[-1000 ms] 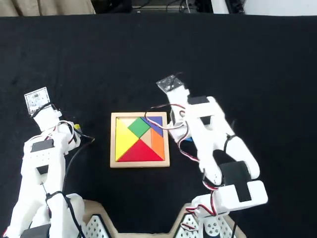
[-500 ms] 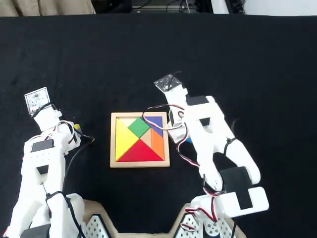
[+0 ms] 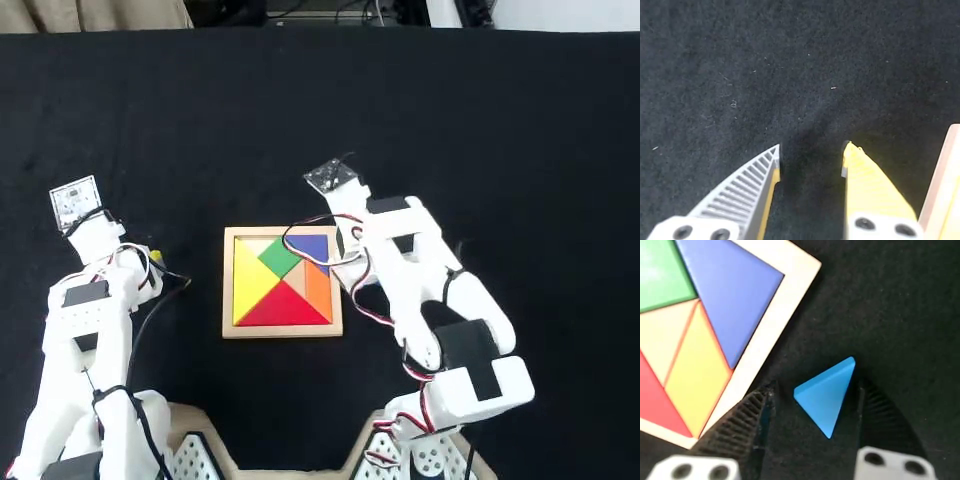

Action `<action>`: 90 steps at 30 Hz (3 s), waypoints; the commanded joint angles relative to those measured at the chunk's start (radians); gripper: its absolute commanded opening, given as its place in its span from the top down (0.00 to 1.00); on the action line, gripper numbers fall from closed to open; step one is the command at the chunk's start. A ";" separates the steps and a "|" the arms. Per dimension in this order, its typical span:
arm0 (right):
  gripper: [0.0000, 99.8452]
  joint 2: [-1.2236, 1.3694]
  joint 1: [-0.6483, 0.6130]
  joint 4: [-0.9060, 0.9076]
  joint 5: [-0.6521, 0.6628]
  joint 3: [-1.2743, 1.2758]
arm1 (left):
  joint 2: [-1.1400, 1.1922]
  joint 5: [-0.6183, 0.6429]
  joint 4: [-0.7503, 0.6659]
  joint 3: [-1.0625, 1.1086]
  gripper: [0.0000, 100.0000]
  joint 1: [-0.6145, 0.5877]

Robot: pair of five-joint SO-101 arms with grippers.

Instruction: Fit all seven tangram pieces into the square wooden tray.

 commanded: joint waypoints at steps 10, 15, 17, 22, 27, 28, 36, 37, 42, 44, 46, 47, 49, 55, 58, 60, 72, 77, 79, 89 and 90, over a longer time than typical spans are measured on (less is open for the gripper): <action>0.85 0.012 0.034 -0.015 0.006 -0.033 | -0.025 0.002 -0.014 -0.008 0.79 0.002; 0.85 0.012 0.034 -0.015 0.006 -0.033 | -0.025 0.002 -0.014 -0.008 0.79 0.002; 0.85 0.012 0.034 -0.015 0.009 -0.033 | -0.025 0.002 -0.014 -0.008 0.79 0.002; 0.91 -0.012 0.034 -0.011 0.017 -0.047 | -0.025 0.002 -0.014 -0.008 0.79 0.004; 0.99 -0.087 0.029 -0.006 0.132 -0.050 | -0.025 0.002 -0.014 -0.008 0.79 0.004; 0.98 -0.101 0.029 -0.006 0.150 -0.050 | -0.025 0.002 -0.014 -0.008 0.79 0.004; 0.98 -0.183 -0.086 0.043 0.471 -0.142 | -0.025 0.002 -0.014 -0.008 0.79 0.004; 0.98 -0.183 -0.124 0.066 0.531 -0.165 | -0.025 0.002 -0.014 -0.008 0.79 0.004; 0.98 -0.119 -0.287 0.124 0.647 -0.332 | -0.026 0.002 -0.014 -0.008 0.79 0.001; 0.98 -0.059 -0.319 0.152 0.647 -0.424 | -0.026 0.002 -0.014 -0.008 0.79 -0.002; 0.98 0.022 -0.336 0.183 0.651 -0.512 | -0.028 0.002 -0.014 -0.008 0.79 -0.004; 0.98 0.067 -0.342 0.195 0.651 -0.555 | -0.028 0.002 -0.014 -0.008 0.79 -0.005; 0.98 0.159 -0.354 0.215 0.652 -0.633 | -0.029 0.002 -0.014 -0.008 0.79 -0.005; 0.98 0.358 -0.384 0.279 0.655 -0.845 | -0.026 0.009 -0.087 0.015 0.79 -0.054; 0.98 0.412 -0.391 0.316 0.704 -0.905 | -0.029 0.009 -0.101 0.024 0.79 -0.059; 0.98 0.435 -0.393 0.327 0.710 -0.928 | -0.029 0.009 -0.098 0.022 0.79 -0.059; 0.94 0.484 -0.436 0.259 0.598 -0.951 | -0.029 0.009 -0.098 0.022 0.79 -0.059; 0.86 0.484 -0.434 0.253 0.588 -0.940 | -0.029 0.009 -0.098 0.022 0.79 -0.059; 0.87 0.484 -0.434 0.259 0.588 -0.940 | -0.029 0.009 -0.098 0.022 0.79 -0.059; 0.87 0.486 -0.434 0.304 0.589 -0.938 | -0.029 0.009 -0.098 0.022 0.79 -0.059; 0.87 0.486 -0.433 0.305 0.589 -0.938 | -0.029 0.009 -0.098 0.022 0.79 -0.059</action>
